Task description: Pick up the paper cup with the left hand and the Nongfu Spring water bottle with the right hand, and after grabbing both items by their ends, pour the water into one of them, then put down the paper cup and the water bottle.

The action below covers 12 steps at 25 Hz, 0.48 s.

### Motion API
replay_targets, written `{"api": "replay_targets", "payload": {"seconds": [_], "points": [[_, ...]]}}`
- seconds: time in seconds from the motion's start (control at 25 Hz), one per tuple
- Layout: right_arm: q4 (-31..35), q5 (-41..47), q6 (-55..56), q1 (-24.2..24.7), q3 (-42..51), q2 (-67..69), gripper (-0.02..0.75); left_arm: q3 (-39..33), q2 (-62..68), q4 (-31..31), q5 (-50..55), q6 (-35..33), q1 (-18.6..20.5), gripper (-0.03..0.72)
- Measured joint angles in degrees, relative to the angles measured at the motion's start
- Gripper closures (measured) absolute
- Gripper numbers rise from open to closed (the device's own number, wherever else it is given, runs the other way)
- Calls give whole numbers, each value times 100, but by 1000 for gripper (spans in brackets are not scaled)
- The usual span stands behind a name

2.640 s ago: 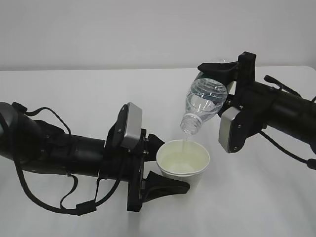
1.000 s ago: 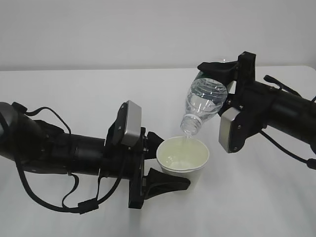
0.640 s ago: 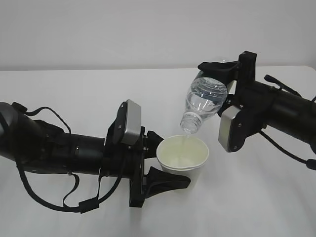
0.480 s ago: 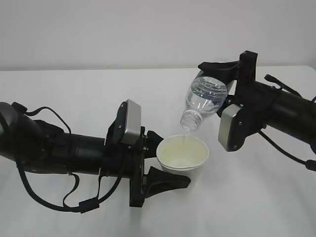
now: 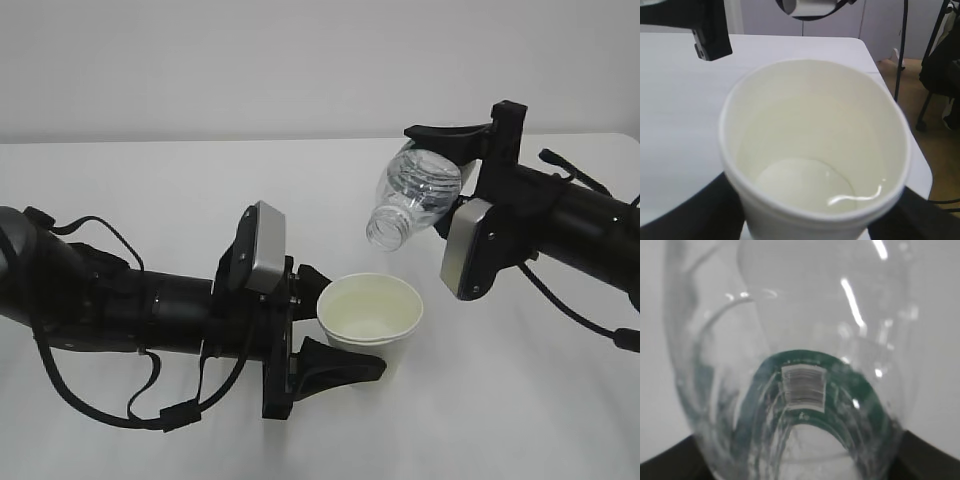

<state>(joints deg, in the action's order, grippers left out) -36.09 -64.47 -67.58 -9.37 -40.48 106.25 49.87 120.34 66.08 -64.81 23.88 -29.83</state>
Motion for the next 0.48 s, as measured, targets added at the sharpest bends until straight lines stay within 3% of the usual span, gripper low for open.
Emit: {"api": "replay_targets", "payload": {"seconds": [0.48], "points": [[473, 0, 1006, 0, 0, 0, 274, 0, 0, 0, 0, 0, 0, 205]]}}
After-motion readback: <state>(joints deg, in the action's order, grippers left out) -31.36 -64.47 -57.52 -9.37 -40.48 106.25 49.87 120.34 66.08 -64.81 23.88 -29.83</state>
